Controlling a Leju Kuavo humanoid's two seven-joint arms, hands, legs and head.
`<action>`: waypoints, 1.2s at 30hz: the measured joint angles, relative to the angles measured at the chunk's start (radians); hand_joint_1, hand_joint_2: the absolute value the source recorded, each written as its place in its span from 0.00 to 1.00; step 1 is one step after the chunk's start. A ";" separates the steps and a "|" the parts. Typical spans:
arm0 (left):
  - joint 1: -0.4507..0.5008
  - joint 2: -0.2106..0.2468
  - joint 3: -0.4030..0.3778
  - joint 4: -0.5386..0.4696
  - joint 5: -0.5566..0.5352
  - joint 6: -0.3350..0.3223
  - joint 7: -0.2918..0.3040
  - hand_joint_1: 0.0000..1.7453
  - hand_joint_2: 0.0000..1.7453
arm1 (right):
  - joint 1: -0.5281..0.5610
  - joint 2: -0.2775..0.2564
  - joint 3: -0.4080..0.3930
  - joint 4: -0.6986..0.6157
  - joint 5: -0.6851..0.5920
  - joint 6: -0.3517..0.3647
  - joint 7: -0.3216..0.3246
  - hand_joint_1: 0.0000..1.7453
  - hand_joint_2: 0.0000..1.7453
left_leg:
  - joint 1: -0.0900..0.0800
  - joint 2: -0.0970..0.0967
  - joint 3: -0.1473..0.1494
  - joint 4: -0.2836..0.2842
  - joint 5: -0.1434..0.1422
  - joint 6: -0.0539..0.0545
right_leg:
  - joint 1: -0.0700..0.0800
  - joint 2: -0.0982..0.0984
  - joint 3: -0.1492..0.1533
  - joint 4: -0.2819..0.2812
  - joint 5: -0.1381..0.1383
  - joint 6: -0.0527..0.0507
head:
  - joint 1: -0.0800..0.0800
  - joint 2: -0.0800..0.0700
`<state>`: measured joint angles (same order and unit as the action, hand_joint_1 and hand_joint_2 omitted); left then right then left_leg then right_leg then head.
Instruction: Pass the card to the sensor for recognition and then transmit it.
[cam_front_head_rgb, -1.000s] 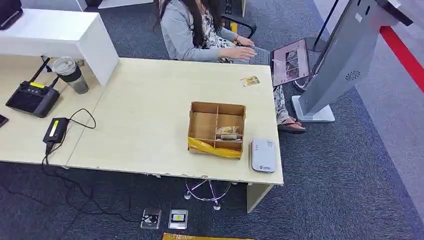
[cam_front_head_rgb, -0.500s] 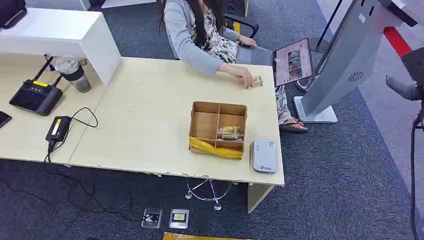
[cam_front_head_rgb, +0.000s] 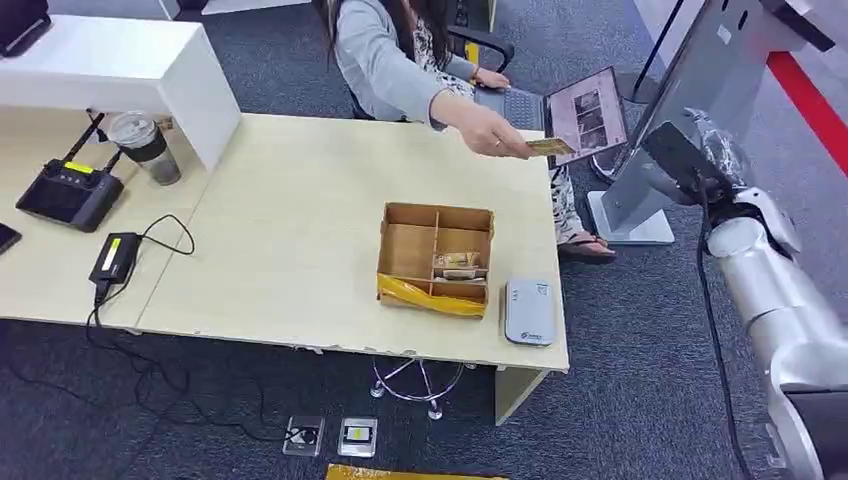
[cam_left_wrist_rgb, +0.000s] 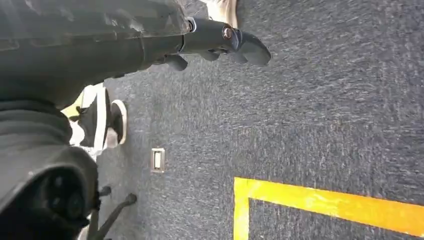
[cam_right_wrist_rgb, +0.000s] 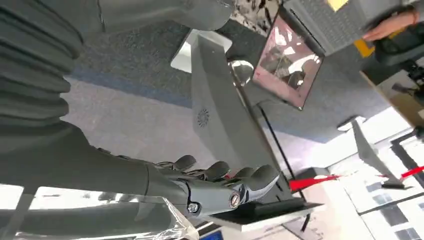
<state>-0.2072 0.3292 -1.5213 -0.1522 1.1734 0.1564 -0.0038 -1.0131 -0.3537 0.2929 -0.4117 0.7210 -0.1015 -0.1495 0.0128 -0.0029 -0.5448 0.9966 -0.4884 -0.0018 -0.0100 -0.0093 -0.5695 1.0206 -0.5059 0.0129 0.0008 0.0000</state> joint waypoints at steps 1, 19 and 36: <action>0.002 0.000 0.000 0.000 0.000 0.000 0.000 0.00 0.00 | 0.001 0.006 0.005 0.002 -0.003 0.000 0.000 0.00 1.00 | 0.000 0.000 0.000 0.000 0.000 0.000 | 0.000 0.001 0.000 0.000 0.000 0.000 | 0.000 0.000; 0.004 0.000 0.000 0.000 0.009 0.003 0.000 0.00 0.00 | 0.002 0.078 0.058 0.037 -0.034 0.021 -0.009 0.00 1.00 | 0.000 0.001 0.000 0.000 0.000 0.000 | 0.000 0.002 0.000 0.000 0.000 0.000 | 0.000 0.000; 0.004 0.006 0.000 0.000 -0.018 0.002 -0.004 0.00 0.00 | -0.019 0.129 0.073 0.037 -0.088 0.081 -0.032 0.01 1.00 | 0.000 0.001 0.000 0.000 0.000 0.000 | 0.000 0.002 0.000 0.000 0.000 0.000 | 0.000 0.000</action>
<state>-0.2032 0.3353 -1.5213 -0.1522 1.1555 0.1583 -0.0080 -1.0321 -0.2243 0.3654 -0.3746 0.6329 -0.0202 -0.1820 0.0127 -0.0020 -0.5446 0.9966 -0.4883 -0.0019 -0.0100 -0.0073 -0.5700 1.0208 -0.5059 0.0128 0.0004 0.0000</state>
